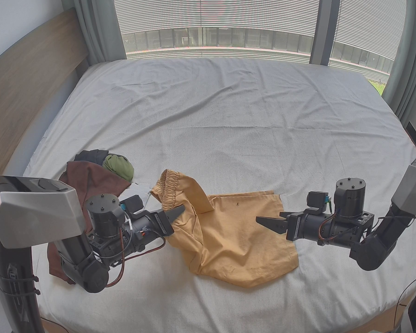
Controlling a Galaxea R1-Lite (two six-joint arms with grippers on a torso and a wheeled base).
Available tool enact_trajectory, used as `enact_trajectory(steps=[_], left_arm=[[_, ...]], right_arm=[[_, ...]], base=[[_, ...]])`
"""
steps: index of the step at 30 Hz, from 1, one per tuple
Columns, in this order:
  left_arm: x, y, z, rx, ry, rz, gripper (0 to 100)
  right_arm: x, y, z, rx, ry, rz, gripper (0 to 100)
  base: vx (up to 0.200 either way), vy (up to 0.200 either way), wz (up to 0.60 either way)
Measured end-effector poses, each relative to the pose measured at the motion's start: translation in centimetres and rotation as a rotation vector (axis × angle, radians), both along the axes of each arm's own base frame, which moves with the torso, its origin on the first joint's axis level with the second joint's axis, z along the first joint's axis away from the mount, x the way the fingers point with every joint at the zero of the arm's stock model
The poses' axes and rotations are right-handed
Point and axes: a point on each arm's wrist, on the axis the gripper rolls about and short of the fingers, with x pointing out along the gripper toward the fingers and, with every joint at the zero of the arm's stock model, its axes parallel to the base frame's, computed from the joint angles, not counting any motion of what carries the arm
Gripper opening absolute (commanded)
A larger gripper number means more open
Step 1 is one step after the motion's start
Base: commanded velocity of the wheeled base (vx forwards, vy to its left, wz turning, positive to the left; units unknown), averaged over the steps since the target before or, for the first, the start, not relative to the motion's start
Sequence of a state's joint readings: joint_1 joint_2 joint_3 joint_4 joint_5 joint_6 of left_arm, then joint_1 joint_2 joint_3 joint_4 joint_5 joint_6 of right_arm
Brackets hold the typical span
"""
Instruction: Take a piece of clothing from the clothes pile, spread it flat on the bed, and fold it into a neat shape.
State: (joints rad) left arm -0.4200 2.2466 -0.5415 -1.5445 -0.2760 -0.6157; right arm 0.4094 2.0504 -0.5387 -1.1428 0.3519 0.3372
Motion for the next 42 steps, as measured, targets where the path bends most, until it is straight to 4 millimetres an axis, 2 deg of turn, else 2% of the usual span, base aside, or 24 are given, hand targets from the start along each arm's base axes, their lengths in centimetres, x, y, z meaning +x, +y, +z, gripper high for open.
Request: enact_trajectory(steps=[22,42], left_arm=[[0.6,-5.7,-0.1,-0.082,-0.018,-0.105,0],[2.3,-10.4,-0.5,-0.052,0.035,-0.163,0]], right_arm=[[1.6,-3.6,1.6,0.0,-0.069,-0.115,100],[2.6,-5.3,2.1,0.007,-0.088,-0.169,100]], base=[[0.0,0.0,0.0],[0.0,0.0,0.0]])
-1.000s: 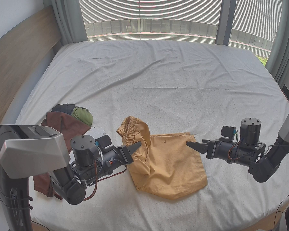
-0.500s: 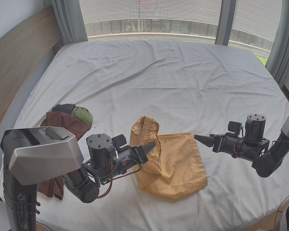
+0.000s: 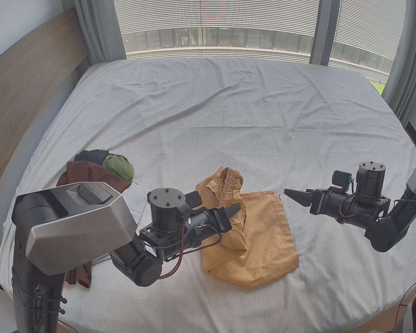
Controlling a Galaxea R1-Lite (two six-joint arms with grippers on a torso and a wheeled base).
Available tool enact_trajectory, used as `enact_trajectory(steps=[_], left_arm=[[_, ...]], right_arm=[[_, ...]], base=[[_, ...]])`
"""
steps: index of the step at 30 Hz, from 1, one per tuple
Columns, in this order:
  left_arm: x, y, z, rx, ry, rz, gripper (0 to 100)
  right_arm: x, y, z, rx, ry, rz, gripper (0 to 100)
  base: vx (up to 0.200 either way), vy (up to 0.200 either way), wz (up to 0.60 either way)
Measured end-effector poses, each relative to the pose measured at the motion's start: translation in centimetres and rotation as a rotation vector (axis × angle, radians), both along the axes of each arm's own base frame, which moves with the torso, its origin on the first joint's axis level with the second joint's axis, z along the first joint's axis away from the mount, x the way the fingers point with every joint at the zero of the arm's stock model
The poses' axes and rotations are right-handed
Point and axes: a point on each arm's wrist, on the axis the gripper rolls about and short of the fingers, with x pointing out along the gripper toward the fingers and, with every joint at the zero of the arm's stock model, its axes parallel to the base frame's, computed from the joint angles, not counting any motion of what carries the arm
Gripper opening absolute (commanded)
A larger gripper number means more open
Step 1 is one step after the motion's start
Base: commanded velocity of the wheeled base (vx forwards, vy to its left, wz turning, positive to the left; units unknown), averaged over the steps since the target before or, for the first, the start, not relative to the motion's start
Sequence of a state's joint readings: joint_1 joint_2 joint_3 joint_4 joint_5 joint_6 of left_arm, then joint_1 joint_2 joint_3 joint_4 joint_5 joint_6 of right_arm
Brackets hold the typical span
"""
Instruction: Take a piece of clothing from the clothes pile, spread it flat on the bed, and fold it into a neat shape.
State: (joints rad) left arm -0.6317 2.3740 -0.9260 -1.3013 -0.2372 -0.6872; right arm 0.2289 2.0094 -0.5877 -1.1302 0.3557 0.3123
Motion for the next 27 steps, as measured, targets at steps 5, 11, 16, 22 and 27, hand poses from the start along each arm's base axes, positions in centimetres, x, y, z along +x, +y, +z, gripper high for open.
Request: enact_trajectory(steps=[5,11,16,22,27], left_arm=[[0.2,-1.8,0.1,0.001,-0.002,-0.02,0],[0.1,-3.2,-0.2,0.012,0.011,-0.046,0],[0.0,-3.8,-0.7,0.019,0.011,-0.057,0],[0.1,-4.0,-1.7,0.031,0.023,-0.059,0],[0.2,-3.7,-2.1,0.038,0.032,-0.053,0]], right_arm=[[0.2,-0.4,0.0,0.005,-0.001,-0.001,100],[0.4,-0.8,0.1,0.008,-0.003,-0.008,100],[0.4,-0.8,0.1,0.008,-0.002,-0.009,100],[0.4,-0.8,0.0,0.008,-0.002,-0.008,100],[0.4,-0.8,0.0,0.009,-0.002,-0.007,100]], base=[[0.0,0.0,0.0],[0.0,0.0,0.0],[0.0,0.0,0.0],[0.0,0.0,0.0],[0.0,0.0,0.0]])
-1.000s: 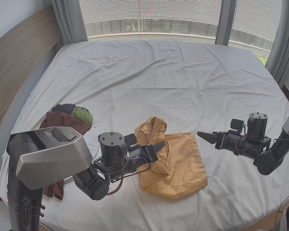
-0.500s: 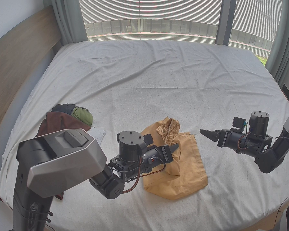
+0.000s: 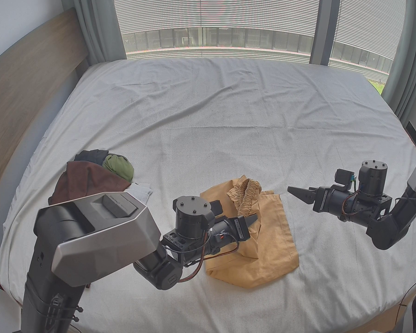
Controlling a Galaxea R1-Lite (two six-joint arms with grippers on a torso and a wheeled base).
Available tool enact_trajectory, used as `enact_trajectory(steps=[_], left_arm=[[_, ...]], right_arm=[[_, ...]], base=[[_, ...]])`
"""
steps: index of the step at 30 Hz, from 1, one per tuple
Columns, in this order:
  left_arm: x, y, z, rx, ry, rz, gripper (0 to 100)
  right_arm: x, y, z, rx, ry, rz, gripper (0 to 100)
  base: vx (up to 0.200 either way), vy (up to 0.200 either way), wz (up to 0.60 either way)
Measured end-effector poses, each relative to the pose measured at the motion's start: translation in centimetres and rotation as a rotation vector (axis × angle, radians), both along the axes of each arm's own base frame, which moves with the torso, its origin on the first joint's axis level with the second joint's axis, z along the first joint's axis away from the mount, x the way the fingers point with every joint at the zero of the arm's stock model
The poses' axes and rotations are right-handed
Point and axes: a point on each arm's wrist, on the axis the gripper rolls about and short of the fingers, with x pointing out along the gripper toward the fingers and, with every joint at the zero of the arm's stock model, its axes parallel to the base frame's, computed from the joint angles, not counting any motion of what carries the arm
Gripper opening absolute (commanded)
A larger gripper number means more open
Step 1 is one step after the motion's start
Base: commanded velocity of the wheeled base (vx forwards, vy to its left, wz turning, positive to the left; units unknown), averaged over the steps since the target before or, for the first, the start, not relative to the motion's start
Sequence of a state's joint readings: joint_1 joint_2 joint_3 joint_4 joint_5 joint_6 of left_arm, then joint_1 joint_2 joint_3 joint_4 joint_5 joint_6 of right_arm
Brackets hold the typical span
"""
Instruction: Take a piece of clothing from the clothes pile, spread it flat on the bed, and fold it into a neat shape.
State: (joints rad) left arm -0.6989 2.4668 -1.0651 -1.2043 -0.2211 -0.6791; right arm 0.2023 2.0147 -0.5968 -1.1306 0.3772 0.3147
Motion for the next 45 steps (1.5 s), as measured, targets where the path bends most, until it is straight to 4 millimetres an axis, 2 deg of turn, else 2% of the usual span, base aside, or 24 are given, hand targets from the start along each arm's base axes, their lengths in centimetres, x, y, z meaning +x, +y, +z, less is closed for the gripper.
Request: enact_trajectory(steps=[2,3,19,29,37,41,45], left_arm=[[0.0,0.1,-0.1,0.003,0.003,0.001,0],[0.0,0.1,-0.2,0.004,0.004,0.002,100],[0.1,0.8,-0.6,0.026,0.006,0.07,100],[0.1,3.1,-1.4,0.04,0.018,0.111,100],[-0.6,5.0,-0.5,0.047,0.02,0.14,100],[-1.2,6.5,0.1,0.074,0.0,0.151,100],[-1.7,9.3,0.8,0.098,-0.02,0.17,100]], right_arm=[[0.0,0.0,0.0,0.0,-0.001,0.0,100],[0.0,0.0,0.0,0.0,-0.001,0.001,100],[-0.2,0.2,-0.1,-0.002,0.005,0.007,100],[-0.4,0.5,-0.4,-0.004,0.017,0.018,100],[-0.7,1.2,-1.1,-0.011,0.046,0.04,100],[-1.1,1.4,-1.7,-0.019,0.072,0.051,100],[-1.6,1.5,-2.5,-0.038,0.098,0.063,100]], base=[[0.0,0.0,0.0],[0.0,0.0,0.0],[0.0,0.0,0.0],[0.0,0.0,0.0],[0.0,0.0,0.0],[0.0,0.0,0.0],[0.0,0.0,0.0]])
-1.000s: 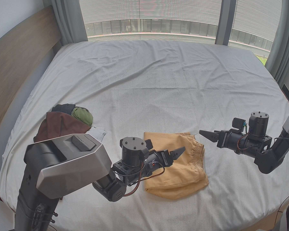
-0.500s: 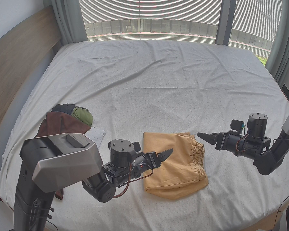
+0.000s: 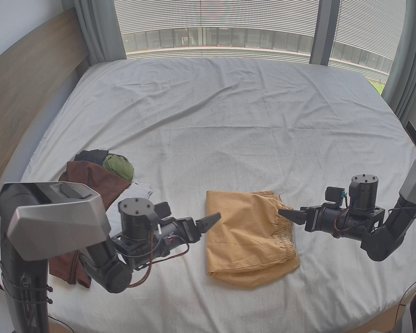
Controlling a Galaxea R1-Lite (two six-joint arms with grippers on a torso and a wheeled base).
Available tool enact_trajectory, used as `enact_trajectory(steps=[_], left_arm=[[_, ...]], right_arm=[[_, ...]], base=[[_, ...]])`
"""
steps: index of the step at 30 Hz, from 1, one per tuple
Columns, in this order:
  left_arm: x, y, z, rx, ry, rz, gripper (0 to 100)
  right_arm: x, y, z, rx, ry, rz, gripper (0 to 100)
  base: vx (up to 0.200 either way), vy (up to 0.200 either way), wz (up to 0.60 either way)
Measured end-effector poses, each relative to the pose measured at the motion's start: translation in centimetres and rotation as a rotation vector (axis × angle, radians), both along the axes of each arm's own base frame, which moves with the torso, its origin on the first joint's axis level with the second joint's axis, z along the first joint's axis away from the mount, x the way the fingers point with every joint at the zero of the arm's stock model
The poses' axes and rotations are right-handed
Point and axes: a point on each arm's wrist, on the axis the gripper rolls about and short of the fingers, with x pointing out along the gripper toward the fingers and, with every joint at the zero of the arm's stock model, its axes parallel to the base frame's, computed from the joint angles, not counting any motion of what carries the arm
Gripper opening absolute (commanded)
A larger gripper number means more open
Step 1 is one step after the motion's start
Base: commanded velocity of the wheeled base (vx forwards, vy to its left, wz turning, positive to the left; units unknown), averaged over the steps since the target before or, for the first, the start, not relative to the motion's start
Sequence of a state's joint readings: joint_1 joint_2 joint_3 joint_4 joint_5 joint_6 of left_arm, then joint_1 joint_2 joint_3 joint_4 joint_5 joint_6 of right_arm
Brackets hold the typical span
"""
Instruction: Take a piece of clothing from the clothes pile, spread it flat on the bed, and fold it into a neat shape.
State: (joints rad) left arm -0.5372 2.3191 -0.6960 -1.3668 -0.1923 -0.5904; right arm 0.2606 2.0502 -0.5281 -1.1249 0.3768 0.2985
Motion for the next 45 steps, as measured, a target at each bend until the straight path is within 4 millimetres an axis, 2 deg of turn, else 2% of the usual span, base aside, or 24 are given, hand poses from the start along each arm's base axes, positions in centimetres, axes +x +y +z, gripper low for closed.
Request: enact_trajectory(steps=[13,21,25,29,45], left_arm=[[-3.0,9.6,3.1,0.03,-0.082,0.038,100],[-5.1,13.3,2.9,0.227,-0.174,0.013,100],[-6.8,14.5,2.2,0.305,-0.168,-0.028,100],[-7.6,15.0,1.7,0.328,-0.145,-0.041,100],[-7.8,15.4,0.6,0.34,-0.091,-0.035,100]], right_arm=[[-1.5,-0.2,-2.1,-0.108,0.108,0.046,100],[-2.0,-0.3,-2.2,-0.125,0.13,0.053,100],[-2.3,-0.4,-2.6,-0.146,0.163,0.063,100],[-2.6,-0.4,-3.6,-0.171,0.21,0.077,100],[-2.2,-0.7,-6.2,-0.193,0.292,0.07,100]], base=[[0.0,0.0,0.0],[0.0,0.0,0.0],[0.0,0.0,0.0],[0.0,0.0,0.0],[0.0,0.0,0.0]])
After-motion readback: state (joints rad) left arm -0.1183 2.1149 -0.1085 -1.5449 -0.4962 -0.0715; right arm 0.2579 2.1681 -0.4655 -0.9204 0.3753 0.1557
